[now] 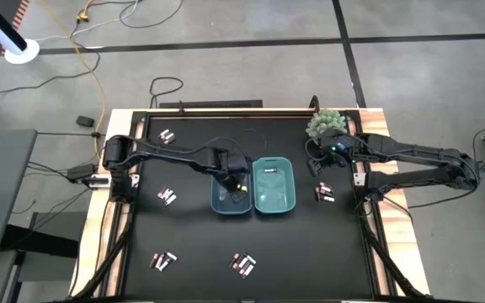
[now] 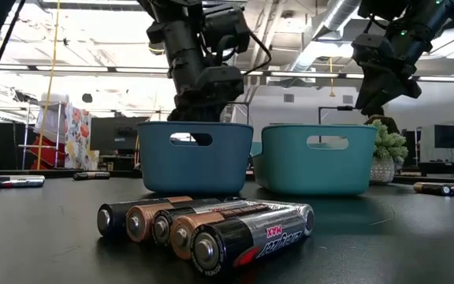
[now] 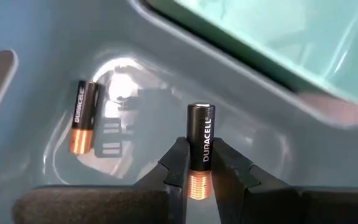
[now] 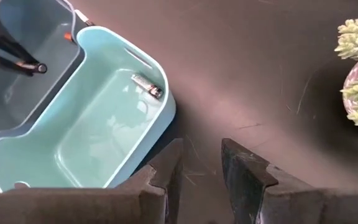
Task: Sort batteries
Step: Put the black battery into the blue bin, then adjust the blue bin
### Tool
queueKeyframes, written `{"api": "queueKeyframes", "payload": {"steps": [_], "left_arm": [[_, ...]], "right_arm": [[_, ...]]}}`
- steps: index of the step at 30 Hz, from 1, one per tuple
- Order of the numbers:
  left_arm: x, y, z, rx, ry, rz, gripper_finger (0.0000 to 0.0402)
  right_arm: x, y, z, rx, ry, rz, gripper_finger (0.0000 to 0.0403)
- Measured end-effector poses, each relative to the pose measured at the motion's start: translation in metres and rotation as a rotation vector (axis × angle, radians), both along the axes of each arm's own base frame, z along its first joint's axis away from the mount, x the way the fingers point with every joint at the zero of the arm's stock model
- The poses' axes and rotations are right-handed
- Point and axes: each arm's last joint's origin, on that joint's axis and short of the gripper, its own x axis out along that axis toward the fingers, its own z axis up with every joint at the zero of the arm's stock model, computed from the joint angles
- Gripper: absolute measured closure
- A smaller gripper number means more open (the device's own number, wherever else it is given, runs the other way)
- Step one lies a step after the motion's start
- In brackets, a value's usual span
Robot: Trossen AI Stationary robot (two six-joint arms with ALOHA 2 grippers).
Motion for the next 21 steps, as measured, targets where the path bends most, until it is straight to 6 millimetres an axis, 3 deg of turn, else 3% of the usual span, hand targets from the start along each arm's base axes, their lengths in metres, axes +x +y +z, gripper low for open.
{"api": "queueKeyframes", "payload": {"steps": [8,21], "left_arm": [[-0.013,-0.001,-0.031,0.006,0.049,-0.005,0.0351],[-0.006,0.000,-0.021,-0.005,0.007,0.013,0.0286]], "right_arm": [[0.002,0.005,0.000,0.001,-0.001,0.034,0.0275],[0.002,0.006,0.000,0.002,-0.002,0.035,0.0275]]}}
